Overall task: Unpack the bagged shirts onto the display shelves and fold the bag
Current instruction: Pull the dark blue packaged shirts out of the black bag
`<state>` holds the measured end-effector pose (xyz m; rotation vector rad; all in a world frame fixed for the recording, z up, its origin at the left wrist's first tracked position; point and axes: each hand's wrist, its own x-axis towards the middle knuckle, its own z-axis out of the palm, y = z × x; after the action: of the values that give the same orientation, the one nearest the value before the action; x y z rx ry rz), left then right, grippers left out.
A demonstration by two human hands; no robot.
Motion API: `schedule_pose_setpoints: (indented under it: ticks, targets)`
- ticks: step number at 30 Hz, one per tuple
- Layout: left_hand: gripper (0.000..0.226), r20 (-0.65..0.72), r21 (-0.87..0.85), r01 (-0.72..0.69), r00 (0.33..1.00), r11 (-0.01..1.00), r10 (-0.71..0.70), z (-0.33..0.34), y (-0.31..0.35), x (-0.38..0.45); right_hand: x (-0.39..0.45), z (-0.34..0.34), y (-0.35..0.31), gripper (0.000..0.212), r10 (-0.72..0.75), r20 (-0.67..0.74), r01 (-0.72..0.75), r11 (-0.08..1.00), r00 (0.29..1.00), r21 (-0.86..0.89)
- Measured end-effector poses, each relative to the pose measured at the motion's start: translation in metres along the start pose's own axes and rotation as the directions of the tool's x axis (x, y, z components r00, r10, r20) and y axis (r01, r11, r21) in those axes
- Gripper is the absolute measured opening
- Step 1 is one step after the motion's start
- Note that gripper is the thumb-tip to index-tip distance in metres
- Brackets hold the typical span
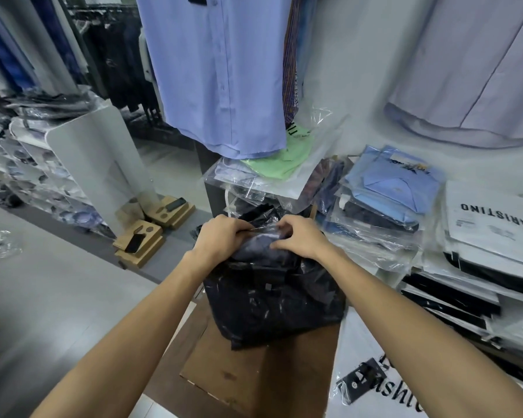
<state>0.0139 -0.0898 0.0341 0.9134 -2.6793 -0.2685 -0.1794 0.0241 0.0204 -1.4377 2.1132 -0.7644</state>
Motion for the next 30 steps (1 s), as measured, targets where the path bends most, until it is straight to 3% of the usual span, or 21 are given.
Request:
schedule_pose_setpoints:
  ticks: [5,7,9,12,14,16,18,19,20,22,24,26,29,30]
  targets:
    - [0.031,-0.231,-0.122,-0.149,0.966,0.981,0.118,-0.042,0.022,-0.003,-0.004,-0.008,-0.007,0.035,-0.028,0.082,0.024,0.999,0.996,0.047]
    - [0.034,-0.291,-0.141,-0.172,0.948,0.975,0.125,-0.065,0.033,-0.001,-0.008,-0.013,-0.013,0.037,-0.068,0.097,0.053,0.988,0.993,0.148]
    - [0.035,-0.288,-0.231,-0.109,0.957,0.967,0.039,-0.087,0.038,0.006,-0.010,-0.022,-0.018,0.049,-0.050,0.060,0.031,0.957,0.997,0.289]
    - [0.051,-0.302,-0.228,-0.026,0.952,0.973,-0.045,-0.117,0.040,0.010,-0.017,-0.042,-0.029,0.019,-0.012,-0.056,0.036,0.887,0.998,0.460]
    - [0.054,-0.326,-0.265,-0.006,0.942,0.964,-0.083,-0.129,0.042,0.010,-0.022,-0.059,-0.035,0.014,0.006,-0.107,0.055,0.827,0.994,0.560]
    - [0.051,-0.288,-0.591,0.039,0.923,0.806,-0.255,-0.136,0.049,0.010,-0.027,-0.078,-0.042,0.013,0.026,-0.174,0.088,0.783,0.984,0.615]
    - [0.054,-0.134,-0.859,0.123,0.883,0.497,-0.451,-0.139,0.052,0.015,-0.024,-0.098,-0.047,0.022,0.080,-0.273,0.119,0.757,0.959,0.642]
    - [0.059,-0.045,-0.901,0.177,0.869,0.395,-0.492,-0.139,0.051,0.017,-0.024,-0.110,-0.052,0.030,0.100,-0.323,0.136,0.761,0.941,0.634]
    - [0.063,0.029,-0.896,0.245,0.864,0.370,-0.502,-0.137,0.050,0.019,-0.023,-0.119,-0.055,0.045,0.113,-0.367,0.151,0.772,0.924,0.617]
    - [0.070,0.152,-0.821,0.390,0.853,0.416,-0.500,-0.127,0.047,0.022,-0.021,-0.138,-0.060,0.074,0.114,-0.439,0.179,0.801,0.891,0.571]
    - [0.078,0.325,-0.802,0.497,0.829,0.331,-0.456,-0.119,0.051,0.024,-0.025,-0.154,-0.069,0.059,0.082,-0.483,0.228,0.805,0.872,0.547]
    - [0.085,0.506,-0.825,0.553,0.815,0.118,-0.284,-0.117,0.059,0.026,-0.032,-0.167,-0.077,0.042,0.029,-0.484,0.265,0.809,0.874,0.525]
    - [0.088,0.561,-0.827,0.555,0.825,-0.089,-0.074,-0.113,0.064,0.035,-0.049,-0.177,-0.076,0.067,-0.129,-0.443,0.324,0.857,0.887,0.400]
    - [0.090,0.567,-0.820,0.561,0.824,-0.116,-0.021,-0.114,0.068,0.036,-0.055,-0.177,-0.073,0.059,-0.201,-0.411,0.354,0.871,0.889,0.340]
